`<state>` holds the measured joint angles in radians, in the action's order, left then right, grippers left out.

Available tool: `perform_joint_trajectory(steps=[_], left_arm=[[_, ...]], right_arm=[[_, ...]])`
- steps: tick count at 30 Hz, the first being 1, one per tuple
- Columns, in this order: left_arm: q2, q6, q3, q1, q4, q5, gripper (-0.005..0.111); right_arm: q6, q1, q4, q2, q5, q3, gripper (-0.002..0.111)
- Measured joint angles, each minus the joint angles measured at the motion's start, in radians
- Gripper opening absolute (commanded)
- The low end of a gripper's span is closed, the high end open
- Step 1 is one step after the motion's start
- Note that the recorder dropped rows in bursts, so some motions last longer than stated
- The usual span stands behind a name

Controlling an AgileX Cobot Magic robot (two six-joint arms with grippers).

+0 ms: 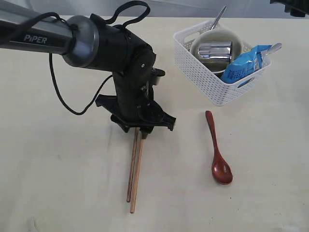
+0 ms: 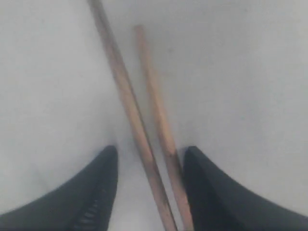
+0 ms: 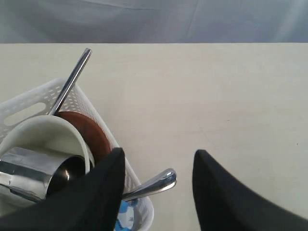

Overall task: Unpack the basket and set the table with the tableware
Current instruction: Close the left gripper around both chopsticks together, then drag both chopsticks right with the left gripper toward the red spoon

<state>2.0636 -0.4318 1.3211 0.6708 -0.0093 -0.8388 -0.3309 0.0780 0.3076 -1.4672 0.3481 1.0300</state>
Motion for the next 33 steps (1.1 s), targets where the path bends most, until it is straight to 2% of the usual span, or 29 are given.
perform_joint_trajectory(steps=[1, 6, 12, 18, 21, 23, 33], left_arm=[[0.000, -0.002, 0.000, 0.000, 0.000, 0.000, 0.027], [0.000, -0.041, 0.000, 0.000, 0.000, 0.012, 0.027], [0.002, -0.099, 0.000, 0.000, -0.004, 0.108, 0.026], [0.002, -0.099, 0.000, 0.000, -0.006, 0.112, 0.020], [0.002, -0.099, 0.000, 0.000, -0.006, 0.112, 0.011], [0.002, -0.099, 0.000, 0.000, -0.006, 0.112, 0.000], [0.004, -0.100, 0.000, 0.000, -0.008, 0.153, 0.000]], right_arm=[[0.000, 0.000, 0.000, 0.000, 0.000, 0.000, 0.044], [0.000, 0.000, 0.000, 0.000, 0.000, 0.000, 0.044], [0.000, 0.000, 0.000, 0.000, 0.000, 0.000, 0.044], [0.000, 0.000, 0.000, 0.000, 0.000, 0.000, 0.044], [0.000, 0.000, 0.000, 0.000, 0.000, 0.000, 0.044], [0.000, 0.000, 0.000, 0.000, 0.000, 0.000, 0.044], [0.000, 0.000, 0.000, 0.000, 0.000, 0.000, 0.044]])
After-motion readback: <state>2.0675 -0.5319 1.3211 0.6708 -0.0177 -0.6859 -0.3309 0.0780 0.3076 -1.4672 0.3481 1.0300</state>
